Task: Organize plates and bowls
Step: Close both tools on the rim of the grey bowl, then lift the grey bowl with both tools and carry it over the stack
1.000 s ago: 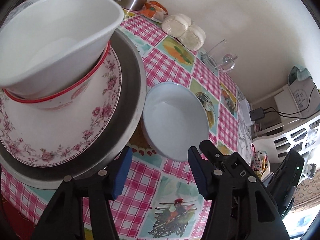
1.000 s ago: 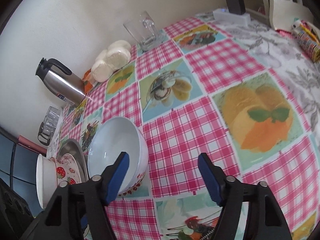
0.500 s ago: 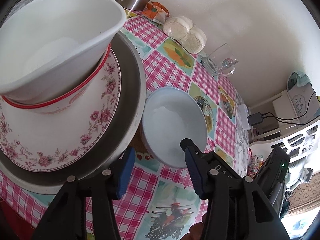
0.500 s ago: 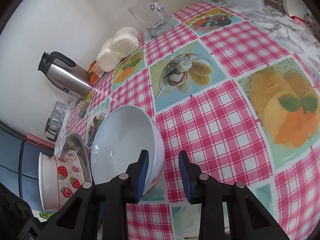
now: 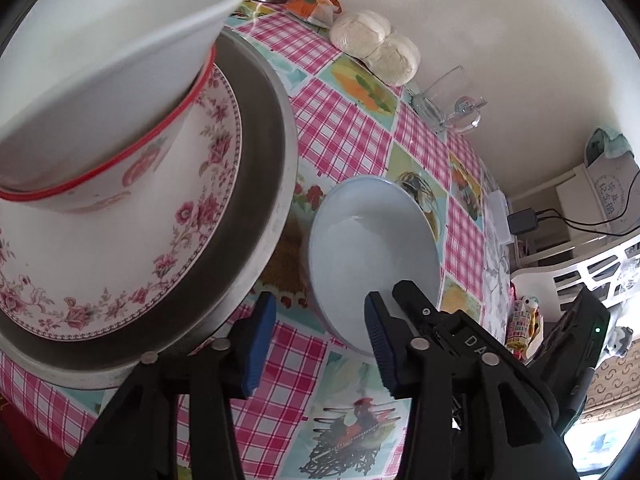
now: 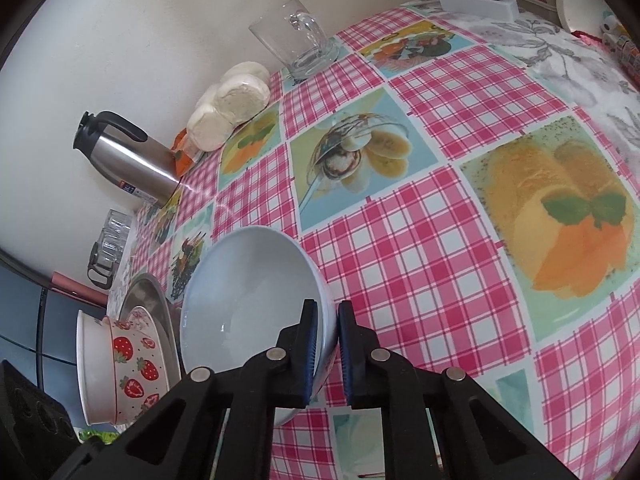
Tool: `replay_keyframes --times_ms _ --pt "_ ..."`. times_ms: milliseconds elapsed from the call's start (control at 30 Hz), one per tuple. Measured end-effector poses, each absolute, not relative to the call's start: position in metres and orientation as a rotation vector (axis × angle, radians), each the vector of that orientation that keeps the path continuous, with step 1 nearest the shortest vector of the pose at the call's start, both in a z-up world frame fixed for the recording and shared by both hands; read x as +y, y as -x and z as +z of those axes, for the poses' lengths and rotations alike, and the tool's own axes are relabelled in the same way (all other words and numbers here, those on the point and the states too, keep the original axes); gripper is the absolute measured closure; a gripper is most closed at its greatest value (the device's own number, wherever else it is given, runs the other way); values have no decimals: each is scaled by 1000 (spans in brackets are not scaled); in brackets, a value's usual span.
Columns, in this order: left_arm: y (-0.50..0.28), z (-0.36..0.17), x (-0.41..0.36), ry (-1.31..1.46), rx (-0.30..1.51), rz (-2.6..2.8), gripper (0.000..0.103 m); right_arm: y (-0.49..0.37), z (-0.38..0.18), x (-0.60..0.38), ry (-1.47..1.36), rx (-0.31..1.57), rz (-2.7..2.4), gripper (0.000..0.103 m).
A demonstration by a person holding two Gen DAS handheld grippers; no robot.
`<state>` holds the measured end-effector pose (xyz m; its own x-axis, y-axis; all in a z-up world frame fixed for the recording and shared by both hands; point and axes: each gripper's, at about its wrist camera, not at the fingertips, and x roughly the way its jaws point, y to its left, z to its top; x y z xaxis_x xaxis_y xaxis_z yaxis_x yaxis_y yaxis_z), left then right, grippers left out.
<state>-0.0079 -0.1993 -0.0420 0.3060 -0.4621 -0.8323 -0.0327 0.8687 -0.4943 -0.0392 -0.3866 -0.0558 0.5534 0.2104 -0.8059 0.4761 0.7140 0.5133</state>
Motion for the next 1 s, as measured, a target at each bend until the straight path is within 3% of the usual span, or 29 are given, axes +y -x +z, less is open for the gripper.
replay_keyframes --times_ms 67,300,1000 --pt "8 -43 -202 460 1240 -308 59 41 -54 -388 -776 1005 -188 92" --pt "4 -49 -207 445 1247 -337 79 48 -56 -398 -797 1009 -206 92" --pt "-8 -65 -244 214 1238 -457 78 67 -63 -415 -865 996 -235 92"
